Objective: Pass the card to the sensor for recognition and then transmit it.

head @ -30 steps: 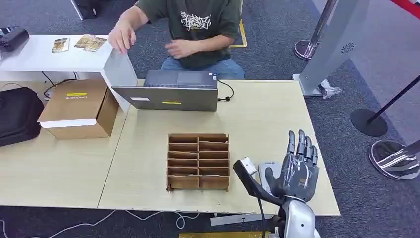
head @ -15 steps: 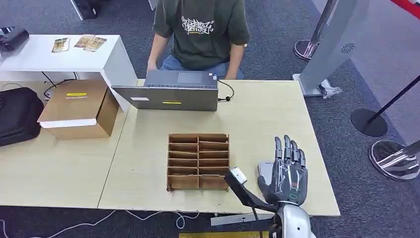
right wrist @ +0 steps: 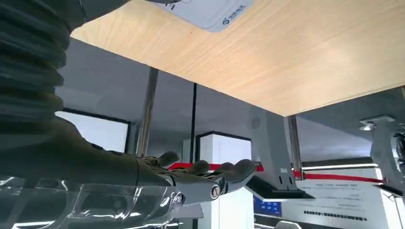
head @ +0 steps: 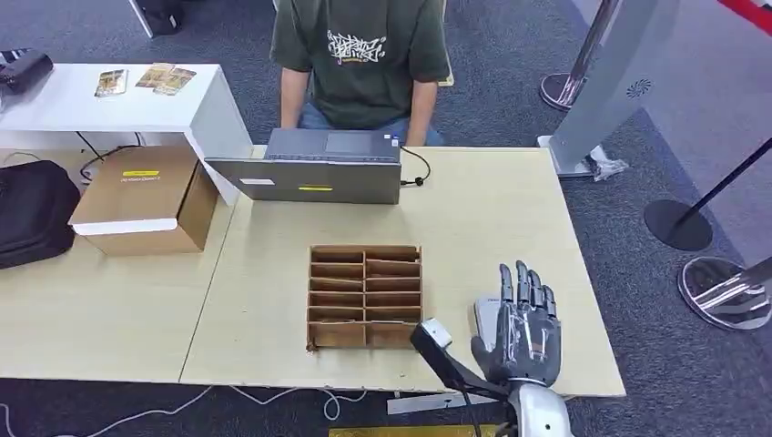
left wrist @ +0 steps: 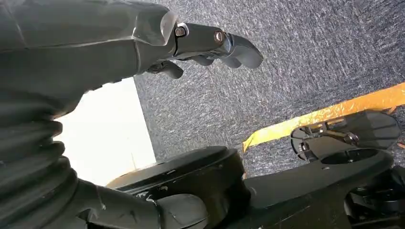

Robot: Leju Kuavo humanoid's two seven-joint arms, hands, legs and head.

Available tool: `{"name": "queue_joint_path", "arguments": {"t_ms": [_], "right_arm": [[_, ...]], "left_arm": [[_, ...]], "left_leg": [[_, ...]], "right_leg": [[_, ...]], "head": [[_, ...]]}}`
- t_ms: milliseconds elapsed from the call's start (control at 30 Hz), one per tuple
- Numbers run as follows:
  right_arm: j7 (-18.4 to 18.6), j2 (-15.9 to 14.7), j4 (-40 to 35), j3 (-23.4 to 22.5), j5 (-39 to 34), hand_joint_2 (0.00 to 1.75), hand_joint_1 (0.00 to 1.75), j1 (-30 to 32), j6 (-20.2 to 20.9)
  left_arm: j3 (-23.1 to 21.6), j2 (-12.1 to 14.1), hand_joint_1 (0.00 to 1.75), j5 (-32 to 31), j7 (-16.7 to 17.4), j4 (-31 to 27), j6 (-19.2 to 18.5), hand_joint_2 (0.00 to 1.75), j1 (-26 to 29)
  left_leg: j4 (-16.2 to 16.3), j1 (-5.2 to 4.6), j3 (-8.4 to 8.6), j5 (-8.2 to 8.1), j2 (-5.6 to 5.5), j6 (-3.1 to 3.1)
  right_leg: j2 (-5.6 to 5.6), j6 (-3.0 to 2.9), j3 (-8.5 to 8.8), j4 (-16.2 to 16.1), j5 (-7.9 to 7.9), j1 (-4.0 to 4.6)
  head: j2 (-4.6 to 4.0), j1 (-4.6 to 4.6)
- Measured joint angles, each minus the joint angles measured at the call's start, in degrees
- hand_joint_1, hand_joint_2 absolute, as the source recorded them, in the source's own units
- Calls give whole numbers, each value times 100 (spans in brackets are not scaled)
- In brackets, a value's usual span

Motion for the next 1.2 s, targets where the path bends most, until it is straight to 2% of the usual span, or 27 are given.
{"name": "queue_joint_path", "arguments": {"t_ms": [467, 833, 1200], "right_arm": [[-13, 70, -11, -4, -17, 175, 0, 137, 487], [52, 70, 83, 111, -37, 175, 0, 147, 625], [-59, 127, 774, 358, -50, 175, 0, -272, 426]], "left_arm": [[131, 2, 0, 103, 26, 0, -33, 175, -1], [175, -2, 0, 76, 9, 0, -22, 175, -2], [175, -2, 0, -77, 83, 0, -63, 175, -44]], "left_leg": [[0, 1, 0, -2, -1, -3], [-1, 1, 0, -6, 0, -2], [-1, 1, 2, -5, 0, -3]], "right_leg": [[0, -5, 0, 0, -4, 0], [-1, -4, 0, 0, -6, 1], [0, -4, 2, 1, -6, 1]], "head": [[0, 0], [-2, 0], [-2, 0]]}}
